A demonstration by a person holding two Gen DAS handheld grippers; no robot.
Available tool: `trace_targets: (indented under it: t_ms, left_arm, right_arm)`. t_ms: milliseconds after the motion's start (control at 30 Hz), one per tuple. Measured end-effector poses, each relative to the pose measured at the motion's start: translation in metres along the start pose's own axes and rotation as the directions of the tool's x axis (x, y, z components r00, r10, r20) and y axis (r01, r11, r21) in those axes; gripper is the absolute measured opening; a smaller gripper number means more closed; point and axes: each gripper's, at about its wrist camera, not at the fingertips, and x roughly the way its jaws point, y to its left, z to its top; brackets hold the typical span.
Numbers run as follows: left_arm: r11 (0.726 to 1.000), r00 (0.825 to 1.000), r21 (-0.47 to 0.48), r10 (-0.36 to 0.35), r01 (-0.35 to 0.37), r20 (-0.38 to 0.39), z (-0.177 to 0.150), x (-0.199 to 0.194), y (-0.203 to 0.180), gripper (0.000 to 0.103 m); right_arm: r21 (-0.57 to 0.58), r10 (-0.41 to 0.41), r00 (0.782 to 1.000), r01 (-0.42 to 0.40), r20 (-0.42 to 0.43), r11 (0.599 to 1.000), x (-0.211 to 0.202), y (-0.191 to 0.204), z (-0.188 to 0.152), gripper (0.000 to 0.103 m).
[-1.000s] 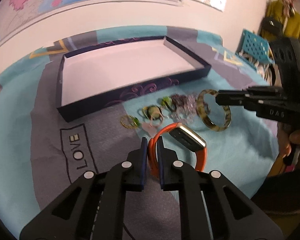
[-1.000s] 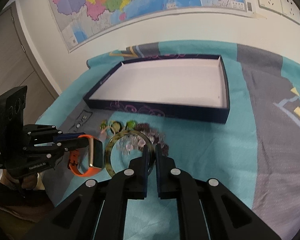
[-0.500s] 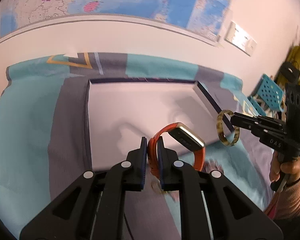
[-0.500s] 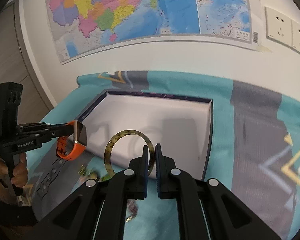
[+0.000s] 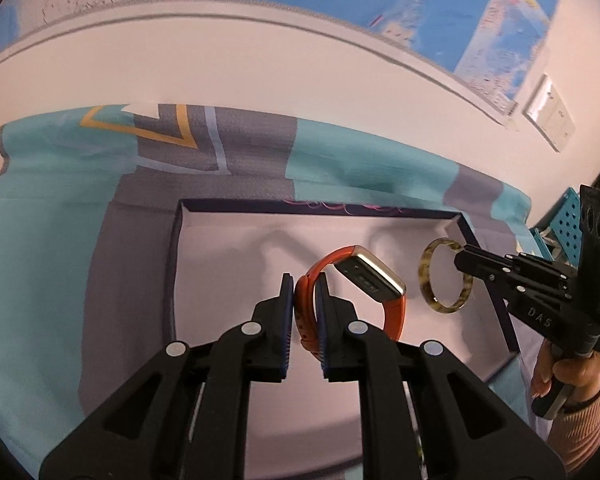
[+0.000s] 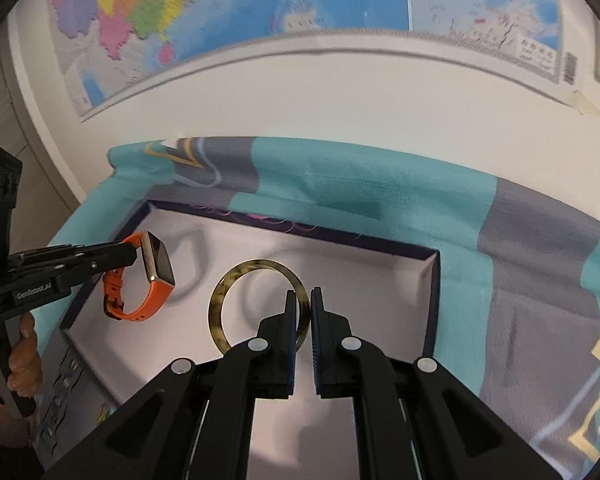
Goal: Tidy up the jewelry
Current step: 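Carry the band and bangle into the white box and open both grippers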
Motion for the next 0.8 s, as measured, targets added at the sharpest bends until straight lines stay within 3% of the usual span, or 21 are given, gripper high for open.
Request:
trace_targets:
  t_ms: [467, 700, 800]
  left_arm:
    - [0.999, 0.997, -0.003, 0.05, -0.05, -0.059, 0.021, 0.041, -0.002, 0.013]
    - [0.999, 0.997, -0.019, 0.041, -0.043, -0.066, 0.017, 0.044, 0.009, 0.015]
    - [0.999, 0.998, -0.011, 0.037, -0.038, -0.043, 0.014, 0.035, 0.009, 0.016]
  right_arm:
    - [0.059, -0.025, 0.998, 0.029, -0.057, 0.998, 0.036, -0.004, 0.022, 0.006]
    - [0.08, -0.009, 0.999, 0.013, -0.045, 0.997, 0.022, -0.008, 0.011, 0.019]
    - [0.086, 0.004, 0.999, 0.0, -0.047, 0.996, 0.02, -0.007, 0.004, 0.019]
